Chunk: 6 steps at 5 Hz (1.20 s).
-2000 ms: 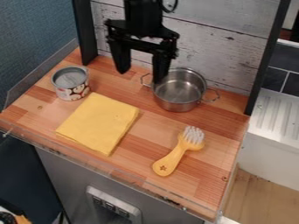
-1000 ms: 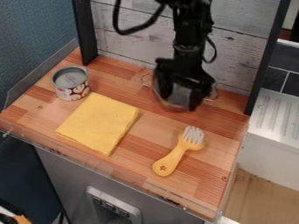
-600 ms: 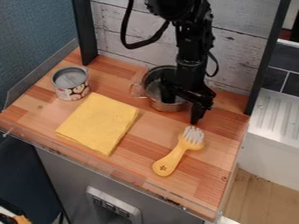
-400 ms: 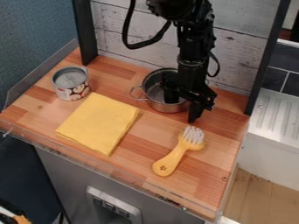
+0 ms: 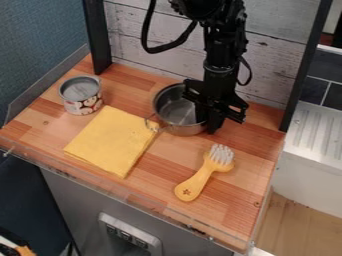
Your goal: Put the silver pot on the yellow cloth
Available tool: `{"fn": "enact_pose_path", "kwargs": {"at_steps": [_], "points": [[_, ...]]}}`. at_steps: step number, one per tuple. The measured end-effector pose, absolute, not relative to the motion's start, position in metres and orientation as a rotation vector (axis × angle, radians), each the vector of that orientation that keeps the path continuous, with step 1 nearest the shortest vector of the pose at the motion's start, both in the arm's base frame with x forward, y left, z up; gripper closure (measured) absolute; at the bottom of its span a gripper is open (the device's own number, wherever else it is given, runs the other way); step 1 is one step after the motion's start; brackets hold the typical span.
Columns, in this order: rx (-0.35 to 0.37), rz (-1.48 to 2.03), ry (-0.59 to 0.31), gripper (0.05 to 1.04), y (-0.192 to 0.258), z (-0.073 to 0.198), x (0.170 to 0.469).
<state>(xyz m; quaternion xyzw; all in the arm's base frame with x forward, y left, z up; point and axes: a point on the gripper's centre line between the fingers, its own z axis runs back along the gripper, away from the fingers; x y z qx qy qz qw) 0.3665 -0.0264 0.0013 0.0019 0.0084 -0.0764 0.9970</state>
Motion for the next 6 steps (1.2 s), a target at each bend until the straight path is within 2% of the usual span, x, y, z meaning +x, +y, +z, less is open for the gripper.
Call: {"fn": "enact_pose_path", "kwargs": {"at_steps": [1, 2, 3, 4, 6], "points": [[0.0, -0.149, 0.006, 0.995, -0.027, 0.014, 0.372], [-0.019, -0.161, -0.06, 1.005, -0.033, 0.05, 0.375], [-0.024, -0.155, -0.125, 1.006, -0.03, 0.085, 0.36], [-0.042, -0.059, -0.086, 1.006, 0.002, 0.083, 0.331], [-0.064, 0.101, -0.069, 1.006, 0.045, 0.077, 0.283]]}}
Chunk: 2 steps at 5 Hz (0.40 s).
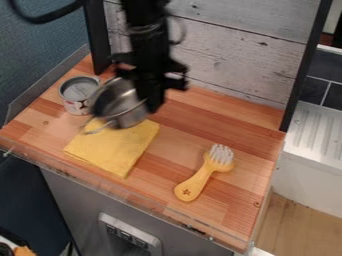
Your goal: Put the silver pot on the yellow cloth
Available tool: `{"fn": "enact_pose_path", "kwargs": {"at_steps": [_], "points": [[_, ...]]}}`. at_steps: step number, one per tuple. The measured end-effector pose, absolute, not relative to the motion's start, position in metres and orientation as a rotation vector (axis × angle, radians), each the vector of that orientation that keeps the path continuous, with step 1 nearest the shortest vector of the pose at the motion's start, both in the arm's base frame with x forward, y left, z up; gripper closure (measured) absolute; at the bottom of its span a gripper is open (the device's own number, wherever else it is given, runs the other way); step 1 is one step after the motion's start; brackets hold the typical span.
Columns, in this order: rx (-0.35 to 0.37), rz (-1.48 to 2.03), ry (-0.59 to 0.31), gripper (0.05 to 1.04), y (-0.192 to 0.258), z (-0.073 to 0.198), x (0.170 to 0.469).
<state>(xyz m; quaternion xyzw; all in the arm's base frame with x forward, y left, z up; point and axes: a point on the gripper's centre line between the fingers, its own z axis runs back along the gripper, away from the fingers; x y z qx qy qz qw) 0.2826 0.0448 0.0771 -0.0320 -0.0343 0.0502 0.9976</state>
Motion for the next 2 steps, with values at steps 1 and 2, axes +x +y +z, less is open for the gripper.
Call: {"fn": "enact_pose_path", "kwargs": {"at_steps": [1, 2], "points": [[-0.066, 0.146, -0.051, 1.006, 0.049, 0.069, 0.276], [-0.043, 0.218, -0.031, 1.007, 0.056, 0.051, 0.277]]}}
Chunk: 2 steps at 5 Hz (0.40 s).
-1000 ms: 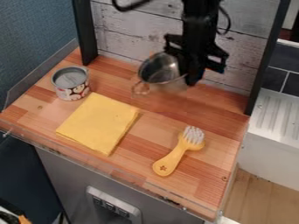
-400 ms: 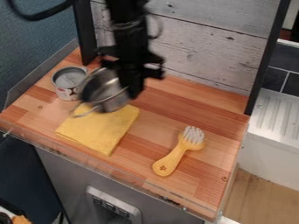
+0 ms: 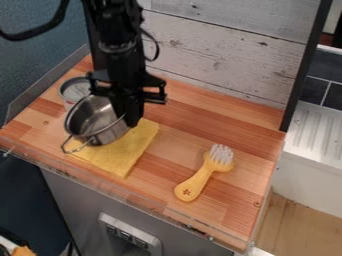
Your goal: Put the silver pot on the yellow cloth
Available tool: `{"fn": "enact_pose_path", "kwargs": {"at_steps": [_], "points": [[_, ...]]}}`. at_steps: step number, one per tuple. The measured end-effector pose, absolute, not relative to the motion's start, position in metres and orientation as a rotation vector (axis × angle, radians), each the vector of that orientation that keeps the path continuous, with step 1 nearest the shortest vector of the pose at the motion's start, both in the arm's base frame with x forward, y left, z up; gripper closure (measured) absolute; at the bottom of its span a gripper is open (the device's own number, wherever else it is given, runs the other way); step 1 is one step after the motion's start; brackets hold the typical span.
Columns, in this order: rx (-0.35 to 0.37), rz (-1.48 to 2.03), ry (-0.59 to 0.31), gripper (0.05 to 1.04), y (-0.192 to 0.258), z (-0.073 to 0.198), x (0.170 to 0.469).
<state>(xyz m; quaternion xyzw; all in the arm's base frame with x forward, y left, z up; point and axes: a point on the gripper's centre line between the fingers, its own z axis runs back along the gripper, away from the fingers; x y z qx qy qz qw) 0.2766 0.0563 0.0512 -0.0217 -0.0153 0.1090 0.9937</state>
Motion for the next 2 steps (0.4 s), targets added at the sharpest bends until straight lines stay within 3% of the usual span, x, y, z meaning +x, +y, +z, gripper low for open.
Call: {"fn": "enact_pose_path", "kwargs": {"at_steps": [2], "points": [[-0.005, 0.281, 0.031, 1.007, 0.061, 0.022, 0.287]]}}
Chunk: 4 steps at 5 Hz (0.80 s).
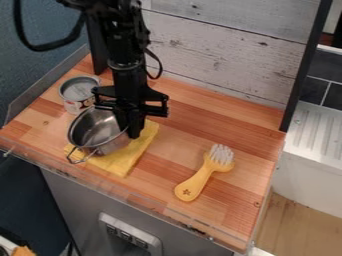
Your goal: Put the silver pot on the yellow cloth
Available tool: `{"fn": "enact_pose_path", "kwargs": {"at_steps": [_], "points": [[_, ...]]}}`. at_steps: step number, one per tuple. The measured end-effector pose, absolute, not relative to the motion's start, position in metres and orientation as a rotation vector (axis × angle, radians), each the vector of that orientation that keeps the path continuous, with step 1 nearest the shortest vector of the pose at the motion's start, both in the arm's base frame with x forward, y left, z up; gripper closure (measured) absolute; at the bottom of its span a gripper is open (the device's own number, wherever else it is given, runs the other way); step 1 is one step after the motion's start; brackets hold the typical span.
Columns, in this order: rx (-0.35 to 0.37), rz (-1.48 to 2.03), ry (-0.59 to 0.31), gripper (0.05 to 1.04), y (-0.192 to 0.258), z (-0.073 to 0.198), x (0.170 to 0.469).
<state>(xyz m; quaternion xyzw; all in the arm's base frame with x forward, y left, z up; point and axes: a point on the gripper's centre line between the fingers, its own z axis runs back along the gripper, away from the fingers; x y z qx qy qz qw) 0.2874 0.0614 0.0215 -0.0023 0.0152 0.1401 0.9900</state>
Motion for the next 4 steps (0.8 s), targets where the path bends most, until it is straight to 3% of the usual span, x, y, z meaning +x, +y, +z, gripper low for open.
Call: {"fn": "enact_pose_path", "kwargs": {"at_steps": [1, 2, 4], "points": [[0.017, 0.28, 0.058, 0.973, 0.058, 0.012, 0.291], [-0.006, 0.234, 0.061, 0.789, 0.051, 0.015, 0.29], [0.018, 0.156, -0.063, 0.203, 0.048, 0.072, 0.289]]}}
